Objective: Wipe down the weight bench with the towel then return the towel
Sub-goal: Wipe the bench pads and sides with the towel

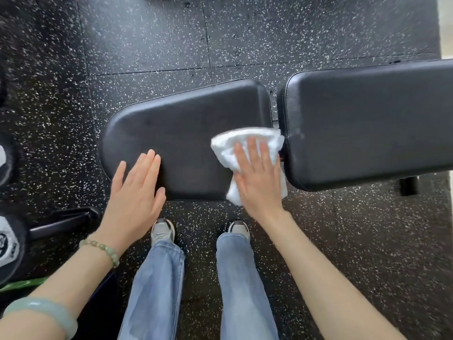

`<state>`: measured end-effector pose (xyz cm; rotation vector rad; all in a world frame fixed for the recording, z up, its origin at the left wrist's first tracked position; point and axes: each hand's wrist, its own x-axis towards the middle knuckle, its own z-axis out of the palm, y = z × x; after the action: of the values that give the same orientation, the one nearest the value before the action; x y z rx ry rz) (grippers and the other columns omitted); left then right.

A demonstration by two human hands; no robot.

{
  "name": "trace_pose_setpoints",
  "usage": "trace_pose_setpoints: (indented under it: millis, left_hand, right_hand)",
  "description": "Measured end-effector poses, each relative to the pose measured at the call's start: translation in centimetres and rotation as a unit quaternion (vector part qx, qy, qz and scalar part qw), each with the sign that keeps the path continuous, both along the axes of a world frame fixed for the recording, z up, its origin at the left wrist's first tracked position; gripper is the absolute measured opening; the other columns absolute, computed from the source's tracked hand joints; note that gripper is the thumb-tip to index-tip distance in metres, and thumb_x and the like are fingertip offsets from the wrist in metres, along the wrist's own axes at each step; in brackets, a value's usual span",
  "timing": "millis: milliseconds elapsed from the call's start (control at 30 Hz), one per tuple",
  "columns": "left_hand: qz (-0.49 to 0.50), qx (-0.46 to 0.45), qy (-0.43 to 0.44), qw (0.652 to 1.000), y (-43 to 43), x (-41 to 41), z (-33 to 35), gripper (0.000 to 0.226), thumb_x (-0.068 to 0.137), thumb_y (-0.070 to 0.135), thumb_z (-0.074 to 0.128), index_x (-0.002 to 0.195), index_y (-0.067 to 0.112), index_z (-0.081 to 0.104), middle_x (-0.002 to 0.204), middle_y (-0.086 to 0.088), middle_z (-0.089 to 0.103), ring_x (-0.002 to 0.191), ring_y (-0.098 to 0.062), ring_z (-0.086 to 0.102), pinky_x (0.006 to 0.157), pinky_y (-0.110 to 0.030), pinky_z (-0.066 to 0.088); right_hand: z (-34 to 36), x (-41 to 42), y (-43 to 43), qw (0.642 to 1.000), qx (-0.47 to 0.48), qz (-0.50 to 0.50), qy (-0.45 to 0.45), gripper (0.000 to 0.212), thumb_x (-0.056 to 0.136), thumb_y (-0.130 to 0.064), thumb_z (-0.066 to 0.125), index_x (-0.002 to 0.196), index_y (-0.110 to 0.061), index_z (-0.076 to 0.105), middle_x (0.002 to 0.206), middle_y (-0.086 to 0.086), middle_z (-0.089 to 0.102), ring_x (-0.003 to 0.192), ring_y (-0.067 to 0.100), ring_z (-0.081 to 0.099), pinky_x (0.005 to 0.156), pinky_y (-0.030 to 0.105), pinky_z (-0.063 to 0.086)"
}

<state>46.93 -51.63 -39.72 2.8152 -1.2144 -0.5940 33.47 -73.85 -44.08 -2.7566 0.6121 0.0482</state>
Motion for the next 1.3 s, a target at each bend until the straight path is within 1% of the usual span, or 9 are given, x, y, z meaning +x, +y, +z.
trace_pose_setpoints:
  millis: [67, 200, 333, 533, 667, 767, 1000, 1167, 1300]
  left_hand:
    - [-0.013, 0.002, -0.004, 1.0, 0.3, 0.0, 0.0, 0.062, 0.092, 0.033, 0.028, 0.146, 0.002, 0.032, 0.153, -0.014, 0.031, 0.141, -0.025, 0.027, 0.116, -0.045, 0.007]
    - [-0.006, -0.003, -0.008, 1.0, -0.1, -0.3, 0.2, 0.062, 0.092, 0.032, 0.028, 0.146, 0.001, 0.032, 0.152, -0.015, 0.032, 0.141, -0.025, 0.027, 0.116, -0.044, 0.005]
    - [0.015, -0.003, -0.005, 1.0, -0.6, -0.8, 0.0, 0.062, 0.092, 0.032, 0.028, 0.145, 0.0, 0.032, 0.152, -0.015, 0.031, 0.14, -0.026, 0.028, 0.115, -0.048, 0.01]
    - [0.048, -0.005, 0.002, 0.999, 1.0, -0.1, -0.1, 0.063, 0.091, 0.032, 0.027, 0.146, 0.002, 0.03, 0.154, -0.014, 0.029, 0.142, -0.025, 0.025, 0.116, -0.047, 0.01]
    - [0.1, -0.002, -0.003, 0.995, 3.8, 1.4, 0.0, 0.063, 0.09, 0.03, 0.03, 0.146, 0.001, 0.028, 0.154, -0.015, 0.028, 0.142, -0.027, 0.023, 0.116, -0.049, 0.012]
    - [0.1, -0.005, 0.0, 0.995, 5.6, 2.2, 0.3, 0.063, 0.09, 0.03, 0.029, 0.146, 0.0, 0.027, 0.154, -0.016, 0.027, 0.143, -0.026, 0.021, 0.117, -0.049, 0.011]
    - [0.095, -0.01, 0.011, 0.995, 7.3, 4.0, 0.2, 0.065, 0.091, 0.032, 0.028, 0.147, 0.0, 0.027, 0.154, -0.016, 0.027, 0.142, -0.026, 0.024, 0.117, -0.047, 0.013]
    - [0.055, -0.03, 0.035, 0.997, 7.2, 3.5, 0.1, 0.06, 0.093, 0.03, 0.029, 0.144, 0.0, 0.035, 0.15, -0.015, 0.036, 0.138, -0.024, 0.032, 0.116, -0.045, 0.013]
    - [0.049, -0.036, 0.033, 0.998, 7.6, 3.5, -0.1, 0.059, 0.094, 0.03, 0.028, 0.146, 0.002, 0.033, 0.152, -0.012, 0.034, 0.14, -0.021, 0.029, 0.116, -0.043, 0.011]
  right_hand:
    - [-0.1, 3.7, -2.7, 1.0, 0.011, -0.015, -0.003, 0.054, 0.096, -0.034, 0.031, 0.146, -0.015, 0.033, 0.152, 0.015, 0.029, 0.141, 0.036, 0.022, 0.107, 0.062, 0.025]
    - [0.5, 9.0, -5.3, 0.997, 0.024, -0.06, 0.046, 0.063, 0.091, -0.038, 0.012, 0.15, -0.017, 0.023, 0.156, 0.013, 0.018, 0.145, 0.03, 0.012, 0.112, 0.055, 0.017]
    - [0.5, 4.1, -2.4, 1.0, -0.008, -0.023, 0.006, 0.056, 0.093, -0.029, 0.032, 0.147, -0.014, 0.032, 0.154, 0.013, 0.026, 0.142, 0.032, 0.019, 0.107, 0.055, 0.024]
    - [1.0, -3.1, 4.3, 0.999, -0.037, 0.016, 0.027, 0.056, 0.094, -0.027, 0.036, 0.148, -0.017, 0.024, 0.156, 0.011, 0.019, 0.144, 0.031, 0.01, 0.113, 0.053, 0.007]
    - [0.8, 1.5, 8.5, 0.993, -0.029, 0.115, 0.014, 0.058, 0.09, -0.03, 0.041, 0.147, -0.02, 0.031, 0.154, 0.01, 0.023, 0.143, 0.031, 0.014, 0.115, 0.052, 0.004]
    - [0.8, 7.0, 11.3, 0.987, -0.019, 0.16, 0.007, 0.055, 0.09, -0.032, 0.042, 0.144, -0.023, 0.038, 0.151, 0.008, 0.035, 0.141, 0.03, 0.023, 0.114, 0.051, 0.011]
    - [0.6, 16.1, 9.2, 0.966, -0.05, 0.251, -0.02, 0.049, 0.091, -0.035, 0.035, 0.135, -0.022, 0.052, 0.142, 0.006, 0.048, 0.133, 0.029, 0.041, 0.11, 0.046, 0.017]
    - [0.7, 14.8, 5.5, 0.987, -0.071, 0.143, 0.009, 0.051, 0.091, -0.029, 0.035, 0.139, -0.014, 0.047, 0.144, 0.014, 0.045, 0.133, 0.037, 0.04, 0.107, 0.051, 0.016]
    - [1.7, 12.2, -0.6, 0.994, -0.041, -0.009, 0.098, 0.058, 0.093, -0.035, 0.021, 0.149, -0.02, 0.027, 0.156, 0.009, 0.021, 0.144, 0.029, 0.016, 0.111, 0.057, 0.016]
